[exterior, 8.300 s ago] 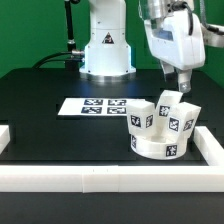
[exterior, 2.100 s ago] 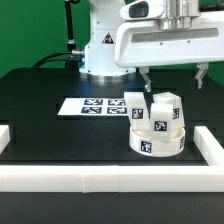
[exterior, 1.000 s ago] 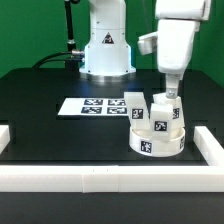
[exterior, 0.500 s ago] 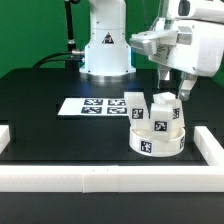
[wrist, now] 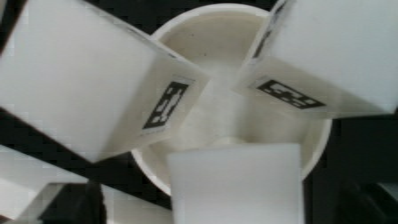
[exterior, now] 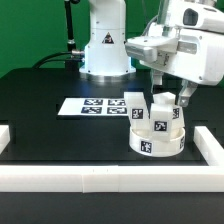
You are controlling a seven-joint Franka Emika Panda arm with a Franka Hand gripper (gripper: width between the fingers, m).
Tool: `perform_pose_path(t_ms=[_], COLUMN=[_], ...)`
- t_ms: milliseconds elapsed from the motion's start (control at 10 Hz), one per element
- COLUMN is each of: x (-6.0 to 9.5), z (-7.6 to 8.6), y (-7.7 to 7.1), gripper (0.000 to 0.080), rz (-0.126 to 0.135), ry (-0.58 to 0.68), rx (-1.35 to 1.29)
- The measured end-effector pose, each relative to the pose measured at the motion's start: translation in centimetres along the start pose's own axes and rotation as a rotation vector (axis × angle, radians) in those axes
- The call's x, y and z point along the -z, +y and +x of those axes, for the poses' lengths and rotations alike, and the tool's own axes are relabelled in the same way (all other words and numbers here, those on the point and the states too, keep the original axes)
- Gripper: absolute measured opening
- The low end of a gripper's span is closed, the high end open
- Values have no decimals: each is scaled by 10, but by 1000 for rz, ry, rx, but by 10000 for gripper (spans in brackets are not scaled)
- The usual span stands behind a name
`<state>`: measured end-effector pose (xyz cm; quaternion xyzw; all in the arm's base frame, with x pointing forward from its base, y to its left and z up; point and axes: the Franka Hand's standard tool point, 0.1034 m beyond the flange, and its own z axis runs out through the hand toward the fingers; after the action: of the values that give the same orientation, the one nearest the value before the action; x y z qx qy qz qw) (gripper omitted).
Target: Assemble stool
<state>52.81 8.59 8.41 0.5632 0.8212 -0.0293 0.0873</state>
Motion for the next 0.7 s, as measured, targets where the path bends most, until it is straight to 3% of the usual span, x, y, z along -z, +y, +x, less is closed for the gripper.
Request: perform_pose_path(t_ms=[200,400,600,700], x=[0,0,0,0], z=[-1,-1,-1,-1], y=[0,0,0,0], gripper=[637,331,331,331], rz=[0,1,1,1], ry=[-1,-1,0,2], rx=[-3,-76,-123,-266])
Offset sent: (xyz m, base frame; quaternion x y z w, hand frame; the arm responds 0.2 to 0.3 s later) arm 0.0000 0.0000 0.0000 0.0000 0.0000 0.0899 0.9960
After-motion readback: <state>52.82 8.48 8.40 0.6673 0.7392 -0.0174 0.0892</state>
